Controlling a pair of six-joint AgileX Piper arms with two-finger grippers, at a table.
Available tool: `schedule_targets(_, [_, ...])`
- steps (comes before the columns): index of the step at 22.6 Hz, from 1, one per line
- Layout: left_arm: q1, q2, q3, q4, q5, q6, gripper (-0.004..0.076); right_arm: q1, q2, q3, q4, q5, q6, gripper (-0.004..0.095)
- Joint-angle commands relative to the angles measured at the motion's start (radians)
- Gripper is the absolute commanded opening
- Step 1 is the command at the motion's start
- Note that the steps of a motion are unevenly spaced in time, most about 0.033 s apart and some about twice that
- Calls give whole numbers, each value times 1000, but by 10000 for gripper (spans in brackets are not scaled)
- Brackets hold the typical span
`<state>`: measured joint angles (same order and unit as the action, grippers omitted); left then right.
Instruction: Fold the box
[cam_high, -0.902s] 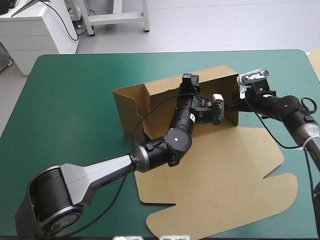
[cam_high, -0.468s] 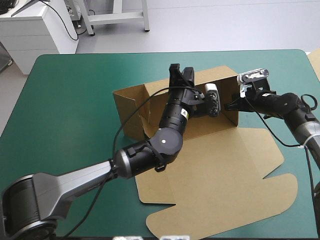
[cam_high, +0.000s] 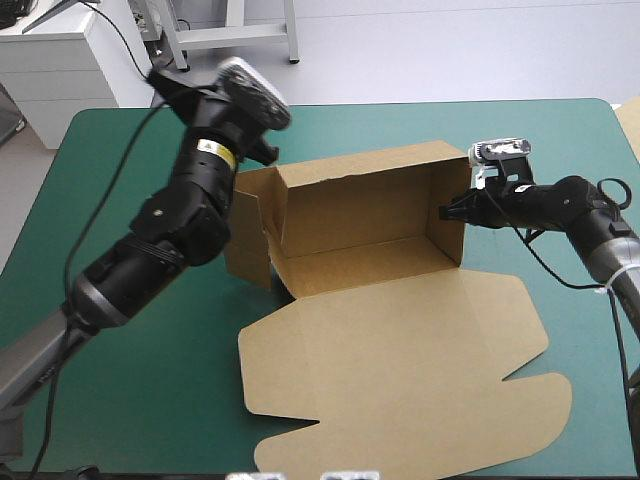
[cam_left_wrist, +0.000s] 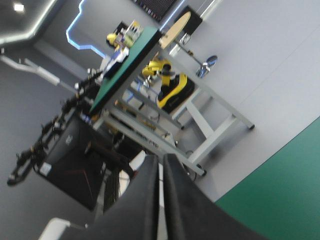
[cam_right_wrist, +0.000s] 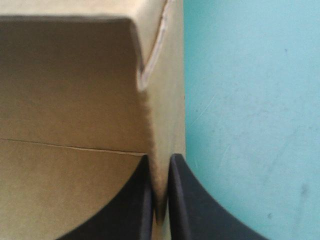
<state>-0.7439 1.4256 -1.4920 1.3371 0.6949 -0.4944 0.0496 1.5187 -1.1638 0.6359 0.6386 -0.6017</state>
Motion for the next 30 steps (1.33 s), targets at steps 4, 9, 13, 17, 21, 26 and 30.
schedule_targets(4, [288, -95, -30, -318, -73, 72, 8, 159, -75, -46, -231, 104, 331, 3])
schedule_targets(9, [506, -97, -28, -718, -69, 294, 8, 224, -72, -114, -315, 187, 469, 3])
schedule_targets(13, [641, -97, -28, -1025, -24, 479, 8, 226, -71, -186, -354, 217, 552, 3])
schedule_targets(17, [740, -97, 21, -1247, 73, 599, 8, 224, -5, -301, -509, 379, 640, 2])
schedule_targets(21, [740, -97, 31, -1320, 144, 645, 8, 224, 88, -326, -532, 367, 640, 3])
schedule_targets(26, [740, -97, 31, -1353, 207, 670, 8, 224, 163, -329, -577, 264, 635, 70])
schedule_targets(30, [740, -97, 31, -1355, 214, 670, 8, 224, 163, -418, -606, 279, 609, 350])
